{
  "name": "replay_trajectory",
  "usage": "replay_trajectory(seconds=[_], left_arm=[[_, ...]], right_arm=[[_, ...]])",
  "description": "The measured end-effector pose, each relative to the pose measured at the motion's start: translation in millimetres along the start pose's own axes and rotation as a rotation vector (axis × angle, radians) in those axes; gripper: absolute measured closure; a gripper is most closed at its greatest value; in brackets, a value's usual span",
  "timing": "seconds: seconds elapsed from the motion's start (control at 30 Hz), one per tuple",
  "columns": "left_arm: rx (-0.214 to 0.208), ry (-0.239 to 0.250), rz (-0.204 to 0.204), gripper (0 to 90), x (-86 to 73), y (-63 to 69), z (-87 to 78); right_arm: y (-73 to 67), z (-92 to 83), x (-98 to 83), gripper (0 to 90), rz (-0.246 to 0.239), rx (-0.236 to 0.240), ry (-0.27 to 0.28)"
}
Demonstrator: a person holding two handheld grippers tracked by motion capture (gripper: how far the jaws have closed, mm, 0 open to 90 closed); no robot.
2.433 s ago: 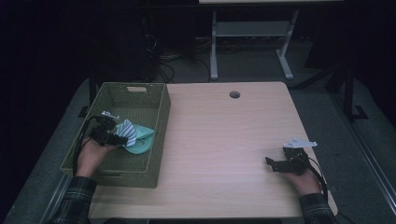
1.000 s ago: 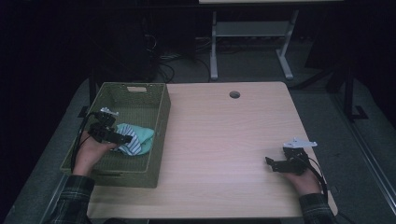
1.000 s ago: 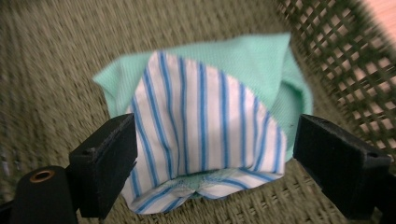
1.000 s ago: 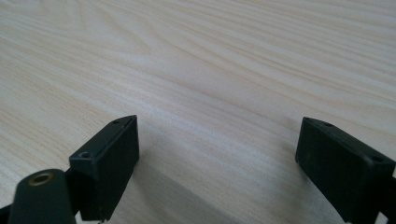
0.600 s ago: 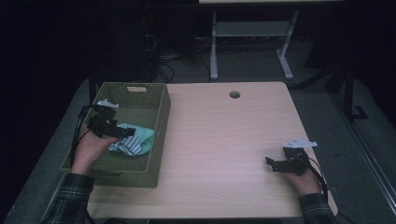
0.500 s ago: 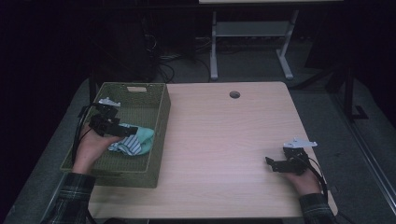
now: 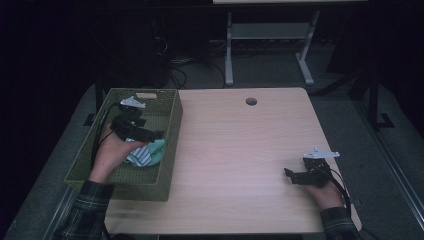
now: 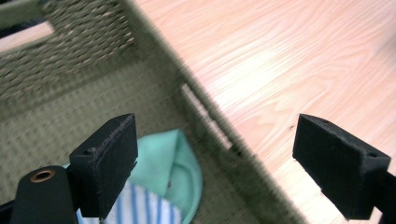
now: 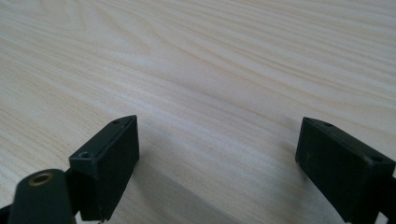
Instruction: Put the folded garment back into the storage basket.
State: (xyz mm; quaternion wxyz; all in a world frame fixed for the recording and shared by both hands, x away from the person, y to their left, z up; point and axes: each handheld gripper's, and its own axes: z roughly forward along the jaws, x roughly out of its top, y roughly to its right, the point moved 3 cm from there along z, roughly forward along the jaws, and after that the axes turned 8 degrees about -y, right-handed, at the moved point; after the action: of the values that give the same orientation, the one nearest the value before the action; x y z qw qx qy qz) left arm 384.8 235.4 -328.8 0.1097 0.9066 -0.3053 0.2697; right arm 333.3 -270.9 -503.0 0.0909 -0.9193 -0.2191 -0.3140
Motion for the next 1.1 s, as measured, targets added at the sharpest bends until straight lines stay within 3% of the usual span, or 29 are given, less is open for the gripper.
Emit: replay_trajectory(seconds=[0.33, 0.57, 1.1], left_arm=[[-0.064, 0.05, 0.039, 13.5, 22.9, 33.0, 12.4], [-0.102, 0.054, 0.065, 13.5, 33.6, 50.9, 27.1], [-0.16, 0.072, 0.106, 13.5, 41.8, 91.0, 58.8]], right_arm=[[0.0, 0.1, 0.0, 13.0, -0.001, 0.0, 0.001], [-0.1, 0.0, 0.0, 13.0, 0.0, 0.0, 0.0], [0.0, 0.0, 0.0, 13.0, -0.002, -0.001, 0.0]])
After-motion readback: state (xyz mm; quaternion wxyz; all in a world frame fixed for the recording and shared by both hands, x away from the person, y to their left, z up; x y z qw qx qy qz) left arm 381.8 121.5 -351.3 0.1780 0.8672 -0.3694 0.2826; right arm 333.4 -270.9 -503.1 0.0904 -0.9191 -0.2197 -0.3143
